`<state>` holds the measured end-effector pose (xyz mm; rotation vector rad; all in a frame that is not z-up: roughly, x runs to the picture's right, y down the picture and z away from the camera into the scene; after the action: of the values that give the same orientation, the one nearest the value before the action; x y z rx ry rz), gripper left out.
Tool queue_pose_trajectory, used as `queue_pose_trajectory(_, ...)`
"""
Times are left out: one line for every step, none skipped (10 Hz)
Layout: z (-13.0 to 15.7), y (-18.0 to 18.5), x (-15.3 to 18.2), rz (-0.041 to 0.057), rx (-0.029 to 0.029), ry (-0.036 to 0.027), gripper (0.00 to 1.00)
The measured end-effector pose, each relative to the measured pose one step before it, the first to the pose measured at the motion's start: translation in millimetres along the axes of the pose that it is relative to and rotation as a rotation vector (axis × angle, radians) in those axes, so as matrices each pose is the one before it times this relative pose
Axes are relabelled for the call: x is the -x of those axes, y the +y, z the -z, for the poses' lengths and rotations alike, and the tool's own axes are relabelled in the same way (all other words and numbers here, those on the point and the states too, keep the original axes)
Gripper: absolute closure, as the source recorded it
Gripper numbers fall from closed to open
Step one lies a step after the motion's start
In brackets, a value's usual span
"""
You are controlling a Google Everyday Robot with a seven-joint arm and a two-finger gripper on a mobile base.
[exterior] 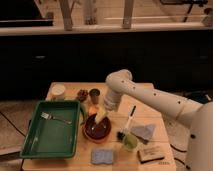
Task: Stack bowls on top of each other
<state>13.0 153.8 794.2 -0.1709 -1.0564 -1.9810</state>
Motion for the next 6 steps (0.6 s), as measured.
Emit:
queue_pose_trajectory(1.43, 0.42, -1.67, -0.00162, -0.00242, 0.00669, 0.20)
queue_pose_trajectory(0.47, 0.19, -1.25, -0.00125, -0.00141, 0.00234, 0.20)
queue_pose_trajectory(0.31, 0.19, -0.58, -0.00109, -0.00116, 0.00135, 0.20)
queue_pose_trajectory(0.31, 0.52, -0.58, -0.00167, -0.00173, 0.00194, 0.20)
queue_pose_trajectory(0.35, 0.22, -0.93, -0.00060, -0.00186, 0.00178, 0.20)
queue_pose_trajectory(0.41, 0.67, -1.08, -0.00122, -0.00428, 0.00304, 0.20)
